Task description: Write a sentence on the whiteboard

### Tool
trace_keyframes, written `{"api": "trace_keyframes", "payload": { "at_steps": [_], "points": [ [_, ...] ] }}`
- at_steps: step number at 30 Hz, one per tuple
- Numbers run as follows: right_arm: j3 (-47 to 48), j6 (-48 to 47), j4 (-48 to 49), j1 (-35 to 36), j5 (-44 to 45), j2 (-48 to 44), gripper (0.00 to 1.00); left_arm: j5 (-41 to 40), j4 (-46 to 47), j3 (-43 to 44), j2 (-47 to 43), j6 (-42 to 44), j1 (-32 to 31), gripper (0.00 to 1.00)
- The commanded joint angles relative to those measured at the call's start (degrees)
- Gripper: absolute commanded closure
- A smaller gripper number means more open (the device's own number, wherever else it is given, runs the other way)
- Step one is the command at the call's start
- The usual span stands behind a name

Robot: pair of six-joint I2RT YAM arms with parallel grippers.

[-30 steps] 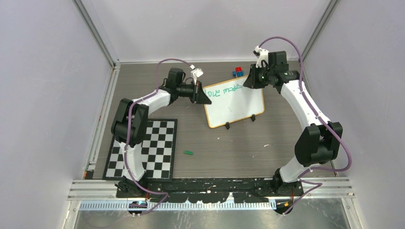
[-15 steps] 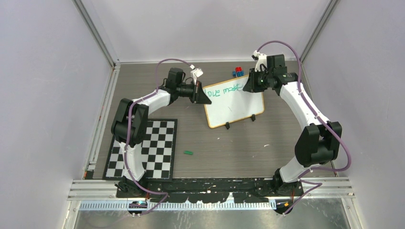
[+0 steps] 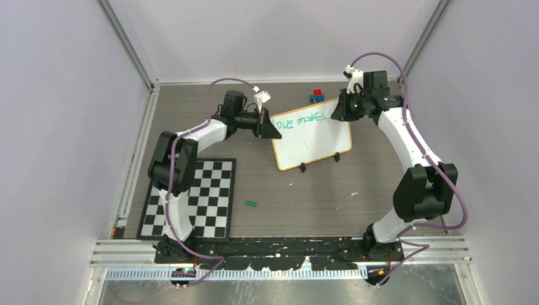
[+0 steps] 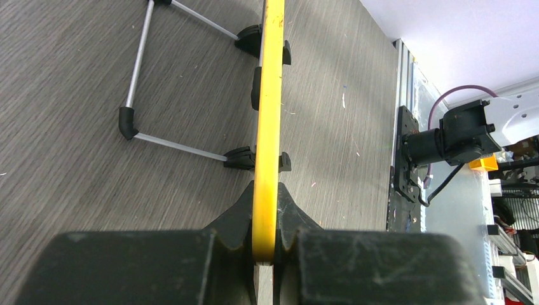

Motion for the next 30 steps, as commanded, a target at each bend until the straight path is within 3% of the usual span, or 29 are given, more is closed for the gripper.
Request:
{"api": "trace_keyframes", "payload": {
  "at_steps": [1, 30],
  "points": [
    [2.21, -0.69, 1.58, -0.28, -1.45, -3.61, 1.00, -1.17, -0.85, -0.75, -0.34, 0.87, -0.44, 1.00],
    [4.17, 0.91, 2.22, 0.27, 0.17, 0.48, 1.00, -1.09, 0.12, -1.31, -0.78, 0.35, -0.44, 1.00]
  ]
}}
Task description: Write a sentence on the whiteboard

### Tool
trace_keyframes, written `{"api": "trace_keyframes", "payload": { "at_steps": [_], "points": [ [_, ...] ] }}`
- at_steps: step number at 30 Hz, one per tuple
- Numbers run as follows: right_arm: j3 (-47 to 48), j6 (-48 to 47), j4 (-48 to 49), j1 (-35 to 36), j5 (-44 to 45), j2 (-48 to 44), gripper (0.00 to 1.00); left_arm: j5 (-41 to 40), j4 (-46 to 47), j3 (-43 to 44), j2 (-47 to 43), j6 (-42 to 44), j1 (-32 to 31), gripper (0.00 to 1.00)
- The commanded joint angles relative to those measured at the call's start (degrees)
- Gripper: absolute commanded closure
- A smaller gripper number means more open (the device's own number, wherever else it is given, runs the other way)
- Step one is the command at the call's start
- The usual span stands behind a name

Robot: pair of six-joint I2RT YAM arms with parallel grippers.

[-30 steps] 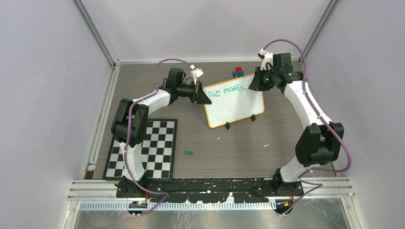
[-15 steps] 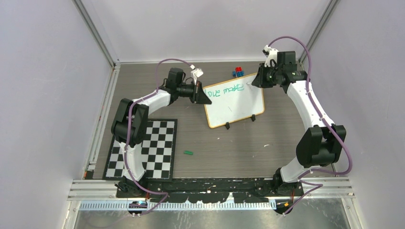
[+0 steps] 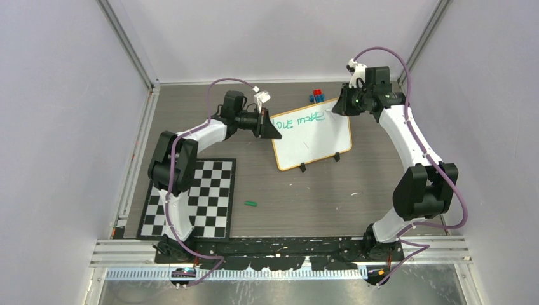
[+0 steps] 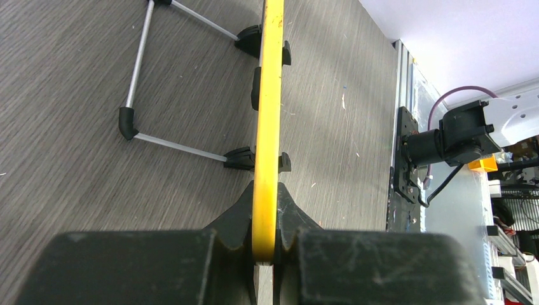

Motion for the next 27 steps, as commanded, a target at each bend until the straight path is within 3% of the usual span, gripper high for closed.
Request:
{"api": "trace_keyframes", "payload": {
  "at_steps": [1, 17, 27],
  "points": [
    [1.37, -1.27, 0.48, 0.60, -0.58, -0.24, 1.00, -1.12, -0.34, -1.06, -0.81, 0.52, -0.39, 1.00],
    [-1.16, -4.31, -0.43, -0.79, 4.62, -2.13, 1.00, -1.14, -0.12, -0.99, -0.88, -0.02, -0.47, 1.00],
    [-3.77, -3.21, -0.90, 0.78, 1.06, -2.62, 1.00, -1.23, -0.21, -1.01, -0.99, -0.04, -0.48, 1.00]
  ]
}}
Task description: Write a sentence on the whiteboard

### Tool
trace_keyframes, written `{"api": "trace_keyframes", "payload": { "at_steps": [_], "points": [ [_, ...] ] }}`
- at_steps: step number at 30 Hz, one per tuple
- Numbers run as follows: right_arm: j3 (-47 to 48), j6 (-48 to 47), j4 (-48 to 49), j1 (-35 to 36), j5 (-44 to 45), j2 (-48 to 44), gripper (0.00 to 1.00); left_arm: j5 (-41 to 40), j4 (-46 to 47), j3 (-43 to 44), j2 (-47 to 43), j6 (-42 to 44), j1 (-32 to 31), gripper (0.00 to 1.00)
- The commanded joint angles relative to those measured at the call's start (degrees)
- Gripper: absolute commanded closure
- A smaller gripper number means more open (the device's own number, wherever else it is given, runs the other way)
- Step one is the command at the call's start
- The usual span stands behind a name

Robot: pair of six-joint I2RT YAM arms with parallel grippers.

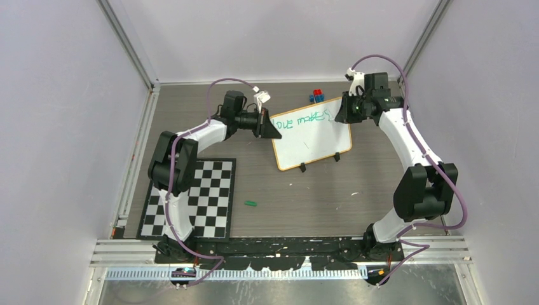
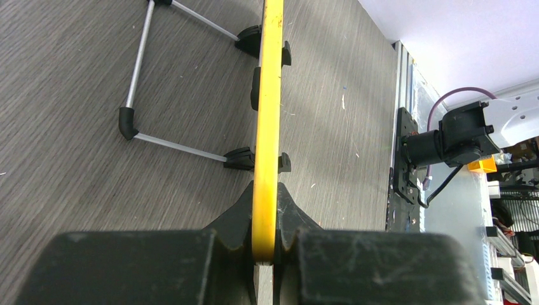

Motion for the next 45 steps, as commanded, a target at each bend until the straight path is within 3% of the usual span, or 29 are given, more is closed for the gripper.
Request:
{"api": "trace_keyframes", "payload": {
  "at_steps": [1, 10, 18, 21, 27, 36, 45],
  "points": [
    [-0.04, 0.27, 0.93, 1.48, -1.59, -1.99, 1.00, -1.26, -0.46, -0.88, -1.05, 0.24, -0.49, 1.00],
    [4.28, 1.27, -1.62, 1.78, -6.96, -3.51, 1.00, -1.43, -0.25, -1.14, -2.49, -0.01, -0.49, 0.97],
    [7.40, 1.31, -5.63, 2.64, -11.18, -3.16, 1.00, -2.83, -1.07, -1.56, -4.99, -0.12, -0.33, 0.58],
    [7.14, 1.36, -4.72, 4.36, -12.46, -4.30, 1.00, -2.89, -1.44, -2.37, -5.95, 0.03, 0.46, 0.51],
    [2.06, 3.14, 0.11, 11.78, -10.81, -6.33, 1.00, -1.70, -1.35, -4.76, -7.10, -0.04, 3.20, 0.50],
    [-1.50, 2.76, 5.56, 19.34, -4.71, -3.63, 1.00, -0.21, 3.52, -6.77, -6.74, -2.47, 3.39, 0.57],
    [-8.40, 2.62, 12.28, 21.39, -1.43, -4.75, 1.00, 0.58, 9.98, -6.75, -5.61, -7.18, 2.96, 0.57]
  ]
}}
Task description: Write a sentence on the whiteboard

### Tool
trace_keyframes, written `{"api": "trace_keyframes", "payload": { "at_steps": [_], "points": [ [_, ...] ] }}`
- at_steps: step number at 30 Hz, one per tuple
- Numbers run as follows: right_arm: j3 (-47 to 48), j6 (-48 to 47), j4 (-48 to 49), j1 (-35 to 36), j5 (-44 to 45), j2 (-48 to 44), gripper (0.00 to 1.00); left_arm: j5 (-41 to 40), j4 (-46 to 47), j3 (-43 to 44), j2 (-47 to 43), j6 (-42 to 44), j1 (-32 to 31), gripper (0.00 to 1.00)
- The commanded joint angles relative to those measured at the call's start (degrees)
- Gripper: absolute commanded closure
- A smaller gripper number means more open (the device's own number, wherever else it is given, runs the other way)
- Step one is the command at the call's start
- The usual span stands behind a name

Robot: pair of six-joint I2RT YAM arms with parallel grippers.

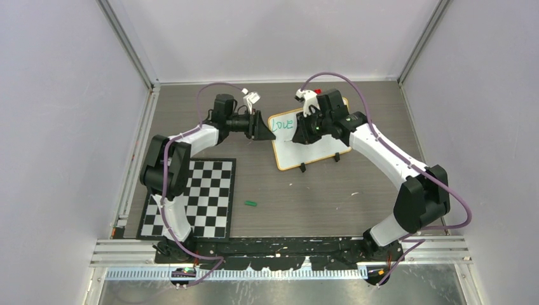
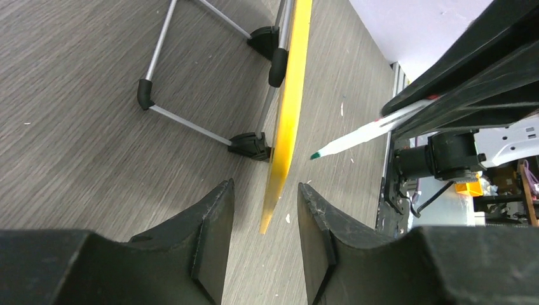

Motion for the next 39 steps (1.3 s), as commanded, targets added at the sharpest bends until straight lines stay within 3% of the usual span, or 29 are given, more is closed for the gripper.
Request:
{"api": "trace_keyframes", "payload": {
  "at_steps": [1, 12, 30, 39],
  "points": [
    [-2.13, 0.14, 7.17, 0.15, 1.85, -1.19, 1.00, 1.58, 6.00, 0.50, -0.93, -2.77, -0.47, 0.58],
    [-2.41, 3.17, 11.66, 0.82, -1.03, 0.28, 1.00, 0.83, 9.69, 0.74, 1.54, -6.55, -0.57, 0.81],
    [-0.66, 3.33, 12.20, 1.72, 0.61, 2.35, 1.00, 0.78, 8.67, 0.56, 1.35, -5.16, -0.57, 0.99],
    [1.51, 3.61, 11.66, 1.64, 0.77, 2.58, 1.00, 1.00, 8.67, 0.56, 1.43, -4.97, -0.57, 1.00]
  ]
}}
